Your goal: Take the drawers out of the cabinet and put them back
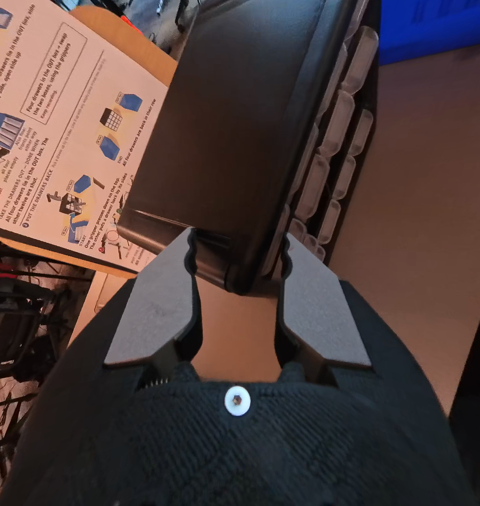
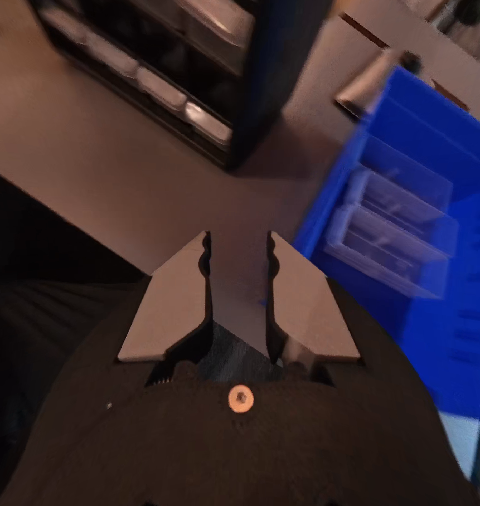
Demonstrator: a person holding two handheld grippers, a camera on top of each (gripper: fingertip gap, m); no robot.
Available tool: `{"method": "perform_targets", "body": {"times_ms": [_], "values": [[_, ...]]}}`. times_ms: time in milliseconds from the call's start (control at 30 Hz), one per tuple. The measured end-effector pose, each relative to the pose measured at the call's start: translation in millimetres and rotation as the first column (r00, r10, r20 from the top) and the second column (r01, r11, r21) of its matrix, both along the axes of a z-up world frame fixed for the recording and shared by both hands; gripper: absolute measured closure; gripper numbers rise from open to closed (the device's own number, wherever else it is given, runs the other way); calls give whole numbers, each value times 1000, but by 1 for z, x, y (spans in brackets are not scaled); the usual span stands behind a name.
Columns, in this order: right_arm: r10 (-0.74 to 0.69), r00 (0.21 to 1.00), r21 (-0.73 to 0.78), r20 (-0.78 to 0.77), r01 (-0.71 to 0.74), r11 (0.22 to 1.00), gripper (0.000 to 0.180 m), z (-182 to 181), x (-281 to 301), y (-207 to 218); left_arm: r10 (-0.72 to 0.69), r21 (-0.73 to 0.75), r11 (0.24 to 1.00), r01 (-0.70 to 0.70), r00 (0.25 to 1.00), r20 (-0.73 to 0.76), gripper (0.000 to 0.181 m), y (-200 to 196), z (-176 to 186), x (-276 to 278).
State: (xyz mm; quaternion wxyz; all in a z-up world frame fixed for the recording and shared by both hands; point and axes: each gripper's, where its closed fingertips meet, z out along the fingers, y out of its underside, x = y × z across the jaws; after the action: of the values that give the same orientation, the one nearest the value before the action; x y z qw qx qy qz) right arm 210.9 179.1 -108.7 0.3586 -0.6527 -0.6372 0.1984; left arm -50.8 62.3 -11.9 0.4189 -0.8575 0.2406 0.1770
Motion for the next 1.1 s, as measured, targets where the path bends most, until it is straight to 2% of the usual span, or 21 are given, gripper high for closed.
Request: {"method": "perform_targets", "body": {"times_ms": [67, 133, 200, 267, 333, 367, 467, 600, 767, 933, 1100], "values": [[116, 992, -25, -58, -117, 993, 150, -2, -29, -40, 5, -57, 998, -7, 1000, -31, 121, -1, 0, -1], [188, 972, -63, -139, -198, 978, 151, -4, -63, -76, 14, -109, 994, -20, 998, -59, 121, -1, -1, -1], [201, 956, -95, -215, -226, 970, 152, -8, -97, -101, 24, -138, 990, -36, 996, -87, 122, -2, -1, -2], [199, 942, -161, -271, -249, 955, 163, -12, -131, -123, 32, -150, 987, -49, 994, -109, 122, -2, -2, -2], [207, 938, -228, -279, -274, 934, 159, -19, -162, -141, 43, -155, 986, -60, 993, -109, 122, -2, -2, -3], [193, 939, -256, -283, -268, 929, 150, -23, -177, -146, 47, -157, 986, -64, 993, -109, 121, -2, -2, -3], [123, 933, -386, -338, -257, 886, 129, -27, -214, -153, 58, -157, 985, -75, 992, -113, 121, -2, -2, -3], [15, 892, -603, -452, -318, 732, 129, -14, -240, -151, 78, -126, 988, -93, 990, -116, 121, -1, -3, -3], [-140, 835, -743, -532, -382, 549, 157, -2, -250, -139, 81, -103, 990, -91, 992, -100, 122, 0, -3, -3], [-182, 815, -752, -550, -388, 534, 164, -2, -251, -137, 84, -104, 990, -95, 991, -106, 121, 0, -3, -3], [-123, 825, -723, -551, -398, 564, 180, -9, -236, -150, 98, -97, 989, -109, 990, -106, 121, 1, -3, -3]]}}
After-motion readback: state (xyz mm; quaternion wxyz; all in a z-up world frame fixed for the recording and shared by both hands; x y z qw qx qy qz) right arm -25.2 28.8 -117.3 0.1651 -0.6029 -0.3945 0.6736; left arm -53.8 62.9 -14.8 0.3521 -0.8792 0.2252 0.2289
